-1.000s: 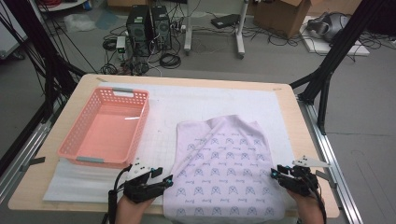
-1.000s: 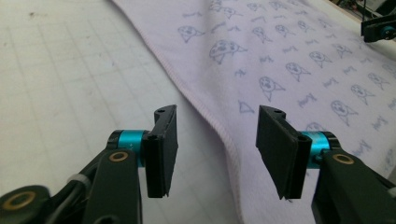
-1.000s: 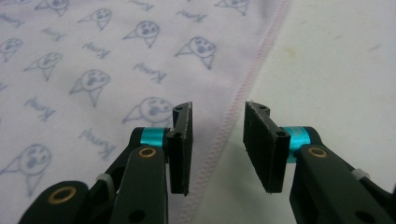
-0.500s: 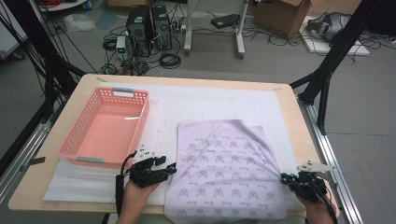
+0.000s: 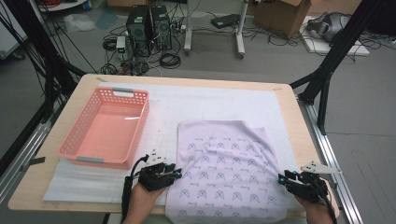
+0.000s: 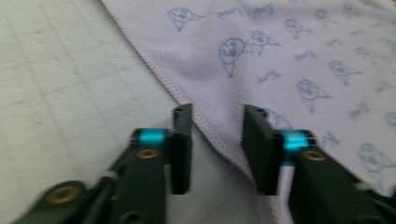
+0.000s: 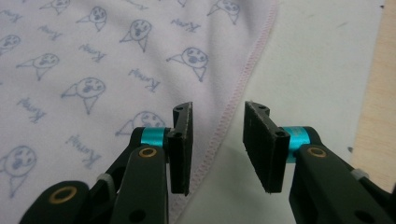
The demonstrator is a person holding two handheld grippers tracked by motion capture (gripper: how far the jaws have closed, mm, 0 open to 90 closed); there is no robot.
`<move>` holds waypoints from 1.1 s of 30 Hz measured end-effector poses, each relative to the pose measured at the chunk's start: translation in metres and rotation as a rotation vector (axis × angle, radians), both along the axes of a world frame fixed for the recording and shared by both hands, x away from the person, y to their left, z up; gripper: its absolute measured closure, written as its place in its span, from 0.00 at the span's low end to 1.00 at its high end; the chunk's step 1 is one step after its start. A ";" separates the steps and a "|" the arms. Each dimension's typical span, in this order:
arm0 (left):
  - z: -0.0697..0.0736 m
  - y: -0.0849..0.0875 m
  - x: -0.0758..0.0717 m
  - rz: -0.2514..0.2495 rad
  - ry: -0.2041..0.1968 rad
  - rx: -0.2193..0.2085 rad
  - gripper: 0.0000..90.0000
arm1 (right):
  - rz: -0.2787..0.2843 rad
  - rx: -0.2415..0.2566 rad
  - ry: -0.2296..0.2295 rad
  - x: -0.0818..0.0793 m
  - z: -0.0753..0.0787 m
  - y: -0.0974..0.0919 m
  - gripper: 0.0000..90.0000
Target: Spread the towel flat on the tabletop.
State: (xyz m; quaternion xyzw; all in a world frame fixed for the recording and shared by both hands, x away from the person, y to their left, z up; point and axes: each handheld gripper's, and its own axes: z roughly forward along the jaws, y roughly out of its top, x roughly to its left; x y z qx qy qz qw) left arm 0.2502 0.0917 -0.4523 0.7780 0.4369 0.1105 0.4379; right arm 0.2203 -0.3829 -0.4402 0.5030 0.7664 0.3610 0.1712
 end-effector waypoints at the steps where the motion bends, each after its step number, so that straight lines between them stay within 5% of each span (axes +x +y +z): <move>1: 0.001 0.001 0.001 -0.008 0.020 -0.009 0.91 | 0.006 -0.004 0.000 0.001 -0.001 0.001 0.69; 5: 0.006 0.006 -0.001 0.049 -0.020 0.057 0.99 | 0.026 -0.007 -0.001 0.004 -0.001 0.008 0.70; 7: 0.007 0.015 -0.002 0.077 -0.023 0.056 1.00 | 0.033 -0.016 -0.007 0.005 -0.002 0.010 0.69; 11: 0.006 0.028 -0.004 0.079 -0.007 -0.014 0.99 | 0.034 -0.021 -0.003 0.007 -0.004 0.014 0.71; 14: 0.005 0.025 -0.001 0.066 -0.005 -0.040 0.82 | 0.056 -0.020 0.012 0.009 -0.003 0.013 0.93; 17: 0.005 0.019 0.005 0.043 -0.016 -0.075 0.67 | 0.064 -0.038 0.028 0.007 0.000 0.013 0.97; 20: 0.007 0.013 0.011 0.013 -0.057 -0.049 0.51 | 0.055 -0.079 0.053 -0.001 0.004 0.004 0.97; 22: 0.009 0.011 0.018 -0.025 -0.067 -0.063 0.48 | 0.085 -0.084 0.057 -0.006 0.005 -0.001 0.95; 25: 0.012 0.004 0.034 -0.013 -0.073 -0.074 0.48 | 0.067 -0.068 0.021 -0.008 0.004 -0.003 0.73; 31: 0.015 -0.010 0.071 -0.006 -0.093 -0.057 0.49 | 0.029 0.010 -0.042 0.002 0.008 -0.011 0.68; 33: 0.017 -0.013 0.085 0.007 -0.061 -0.050 0.52 | 0.027 0.021 -0.040 0.006 0.007 -0.011 0.68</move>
